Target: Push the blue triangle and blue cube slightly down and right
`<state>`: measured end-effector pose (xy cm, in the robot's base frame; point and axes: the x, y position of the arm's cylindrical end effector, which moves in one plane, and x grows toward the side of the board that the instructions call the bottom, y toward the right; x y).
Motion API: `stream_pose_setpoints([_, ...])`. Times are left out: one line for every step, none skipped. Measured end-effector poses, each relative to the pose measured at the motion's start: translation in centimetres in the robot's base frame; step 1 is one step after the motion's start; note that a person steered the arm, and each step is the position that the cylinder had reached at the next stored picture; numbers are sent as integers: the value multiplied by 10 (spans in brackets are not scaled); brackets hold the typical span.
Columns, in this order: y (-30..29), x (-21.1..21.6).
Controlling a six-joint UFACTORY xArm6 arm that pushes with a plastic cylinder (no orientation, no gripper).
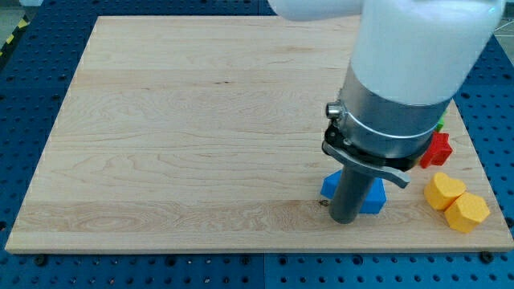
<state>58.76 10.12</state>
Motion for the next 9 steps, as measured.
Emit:
stream_pose_setpoints([12, 0])
stream_pose_setpoints([15, 3])
stream_pose_setpoints([-30, 9])
stream_pose_setpoints([-59, -14])
stream_pose_setpoints([-37, -48])
stream_pose_setpoints([-35, -48])
stream_pose_setpoints([-30, -45])
stream_pose_setpoints([-3, -42])
stream_pose_setpoints([29, -43])
